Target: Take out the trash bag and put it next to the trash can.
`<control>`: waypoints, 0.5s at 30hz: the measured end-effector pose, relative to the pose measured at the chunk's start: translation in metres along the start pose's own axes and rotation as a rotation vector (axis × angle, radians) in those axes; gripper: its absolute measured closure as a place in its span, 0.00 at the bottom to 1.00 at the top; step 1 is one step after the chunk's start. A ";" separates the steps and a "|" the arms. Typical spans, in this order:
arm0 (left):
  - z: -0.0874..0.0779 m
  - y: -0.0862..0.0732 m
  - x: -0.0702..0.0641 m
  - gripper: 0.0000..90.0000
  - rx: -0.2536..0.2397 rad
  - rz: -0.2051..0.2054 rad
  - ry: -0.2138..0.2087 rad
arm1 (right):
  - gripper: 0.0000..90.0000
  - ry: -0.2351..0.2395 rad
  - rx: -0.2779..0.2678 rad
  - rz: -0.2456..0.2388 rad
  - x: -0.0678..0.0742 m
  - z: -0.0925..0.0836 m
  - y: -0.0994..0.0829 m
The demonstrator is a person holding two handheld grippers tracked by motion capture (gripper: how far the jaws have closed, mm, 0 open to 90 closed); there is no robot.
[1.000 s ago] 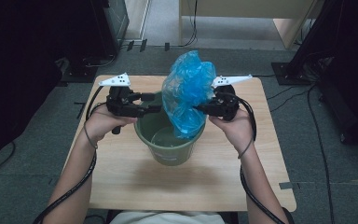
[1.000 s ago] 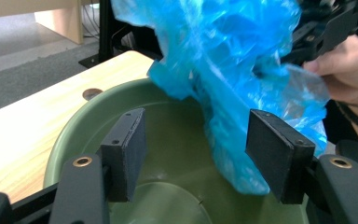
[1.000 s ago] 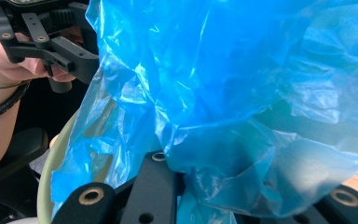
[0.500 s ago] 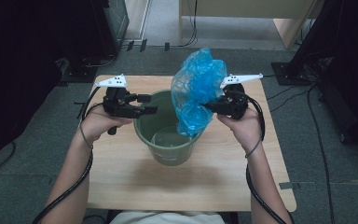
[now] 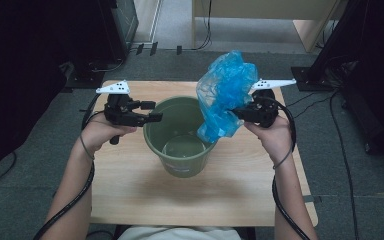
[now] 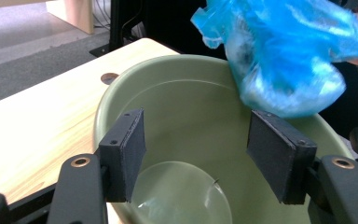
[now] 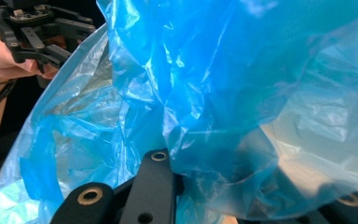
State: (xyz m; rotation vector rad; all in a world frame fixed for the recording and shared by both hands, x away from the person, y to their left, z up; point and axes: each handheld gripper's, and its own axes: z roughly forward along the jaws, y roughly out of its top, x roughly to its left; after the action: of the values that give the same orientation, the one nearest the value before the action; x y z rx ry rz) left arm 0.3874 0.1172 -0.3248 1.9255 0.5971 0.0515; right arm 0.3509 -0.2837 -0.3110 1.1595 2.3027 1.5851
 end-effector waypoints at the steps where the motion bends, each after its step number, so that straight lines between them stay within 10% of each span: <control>1: -0.001 0.000 0.001 0.40 -0.001 -0.001 0.002 | 0.92 -0.006 0.000 -0.002 -0.002 -0.002 -0.001; 15: -0.011 -0.006 0.009 0.40 -0.008 0.001 0.034 | 0.91 -0.057 -0.012 0.023 -0.021 -0.031 -0.011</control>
State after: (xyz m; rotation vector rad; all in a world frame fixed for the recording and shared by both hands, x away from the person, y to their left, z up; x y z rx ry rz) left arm 0.3894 0.1321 -0.3269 1.9209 0.6174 0.0868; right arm 0.3447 -0.3223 -0.3128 1.2166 2.2497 1.5497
